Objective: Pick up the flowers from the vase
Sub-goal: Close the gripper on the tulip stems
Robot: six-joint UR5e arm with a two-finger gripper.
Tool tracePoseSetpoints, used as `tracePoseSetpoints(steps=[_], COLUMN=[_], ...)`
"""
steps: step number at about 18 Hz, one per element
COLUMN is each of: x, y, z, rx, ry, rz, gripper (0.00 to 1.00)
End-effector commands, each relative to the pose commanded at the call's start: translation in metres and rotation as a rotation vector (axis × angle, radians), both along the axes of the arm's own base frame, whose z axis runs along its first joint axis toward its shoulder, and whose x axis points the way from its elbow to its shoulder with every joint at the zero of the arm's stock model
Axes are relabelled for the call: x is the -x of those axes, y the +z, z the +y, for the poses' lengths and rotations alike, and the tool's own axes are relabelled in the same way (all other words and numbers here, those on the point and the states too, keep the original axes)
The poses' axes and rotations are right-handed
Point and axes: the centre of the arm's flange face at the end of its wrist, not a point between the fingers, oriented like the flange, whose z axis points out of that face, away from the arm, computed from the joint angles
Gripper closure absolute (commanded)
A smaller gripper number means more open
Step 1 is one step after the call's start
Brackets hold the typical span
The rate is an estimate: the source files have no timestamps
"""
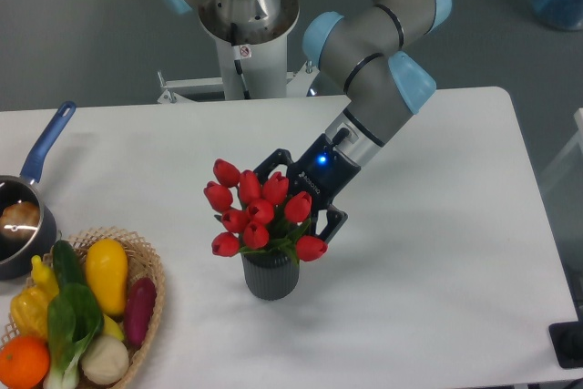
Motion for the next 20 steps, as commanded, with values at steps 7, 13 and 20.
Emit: tracePoseSetpoints(steps=[7, 13, 20], x=[-0.0036, -0.0062, -0.0048], y=[-0.0036, 0.0009, 0.0009], z=[-0.0042, -0.0019, -0.0031], rx=[-0.037, -0.057, -0.057], ry=[-0.003, -0.013, -0.010], rz=[-0.022, -0.014, -0.014], gripper=[0.00, 0.12, 0.42])
